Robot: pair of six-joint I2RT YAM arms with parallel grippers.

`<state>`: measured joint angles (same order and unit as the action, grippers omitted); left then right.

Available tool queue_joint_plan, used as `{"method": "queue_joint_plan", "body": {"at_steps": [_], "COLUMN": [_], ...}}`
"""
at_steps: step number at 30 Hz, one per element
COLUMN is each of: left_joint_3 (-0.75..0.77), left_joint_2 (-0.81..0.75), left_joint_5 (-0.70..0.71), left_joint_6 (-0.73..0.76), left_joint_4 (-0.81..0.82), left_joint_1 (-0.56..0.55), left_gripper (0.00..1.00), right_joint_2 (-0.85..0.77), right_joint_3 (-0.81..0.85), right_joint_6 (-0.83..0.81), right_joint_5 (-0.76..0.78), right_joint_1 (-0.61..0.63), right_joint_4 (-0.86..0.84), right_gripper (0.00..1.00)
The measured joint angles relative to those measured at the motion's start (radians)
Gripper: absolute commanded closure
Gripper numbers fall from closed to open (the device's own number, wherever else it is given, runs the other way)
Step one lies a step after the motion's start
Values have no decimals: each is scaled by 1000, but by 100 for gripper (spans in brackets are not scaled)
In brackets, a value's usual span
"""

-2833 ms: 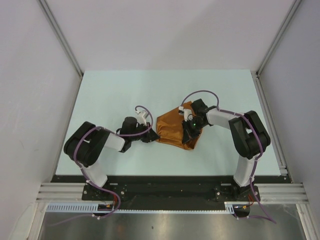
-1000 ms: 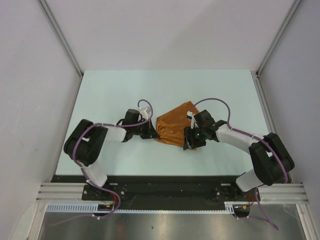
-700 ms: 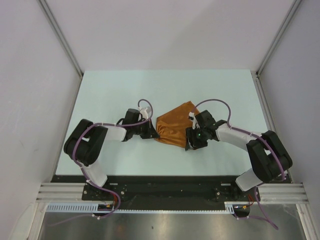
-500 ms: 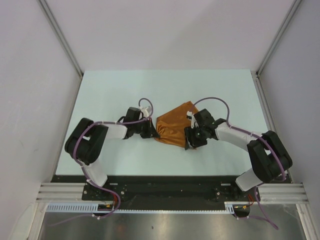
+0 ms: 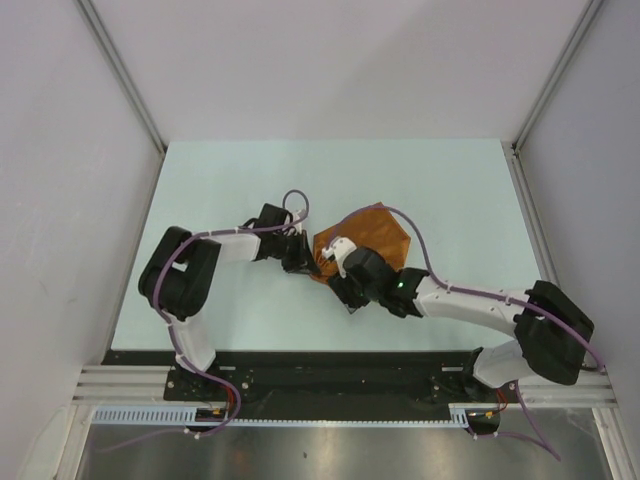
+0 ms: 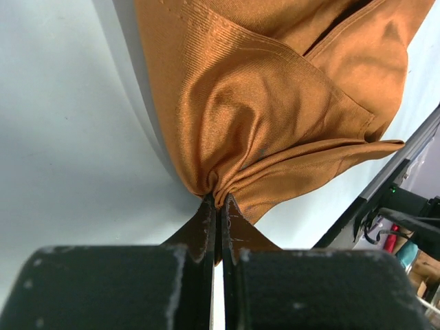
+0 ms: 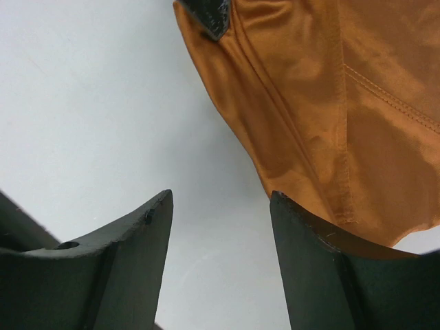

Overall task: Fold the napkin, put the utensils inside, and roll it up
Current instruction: Roll the napkin at the center of the board.

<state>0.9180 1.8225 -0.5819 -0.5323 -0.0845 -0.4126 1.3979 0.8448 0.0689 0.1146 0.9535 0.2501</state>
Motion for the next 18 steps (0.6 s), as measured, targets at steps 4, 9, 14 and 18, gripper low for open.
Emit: {"method": "queue_joint_plan", "body": {"at_steps": [4, 9, 14, 18], "left_joint_3": [45, 71, 79, 94], "left_joint_2": [24, 61, 85, 95], "left_joint_5": [-13, -77, -133, -145], "left_joint_6": [17, 18, 19, 39], "left_joint_4": [-65, -90, -91, -114], "left_joint_1": [2, 19, 36, 40], "left_gripper": [100, 100, 100, 100], "right_joint_2": [65, 161, 269, 327], "right_joint_3": [-33, -39, -37, -21], "right_joint_6": [-31, -88, -162, -210], "right_joint_5": [169, 318, 430, 503], "right_joint_1": [108, 172, 207, 233], "right_joint_4": [-84, -182, -294, -338], "right_gripper": [36, 36, 37, 38]}}
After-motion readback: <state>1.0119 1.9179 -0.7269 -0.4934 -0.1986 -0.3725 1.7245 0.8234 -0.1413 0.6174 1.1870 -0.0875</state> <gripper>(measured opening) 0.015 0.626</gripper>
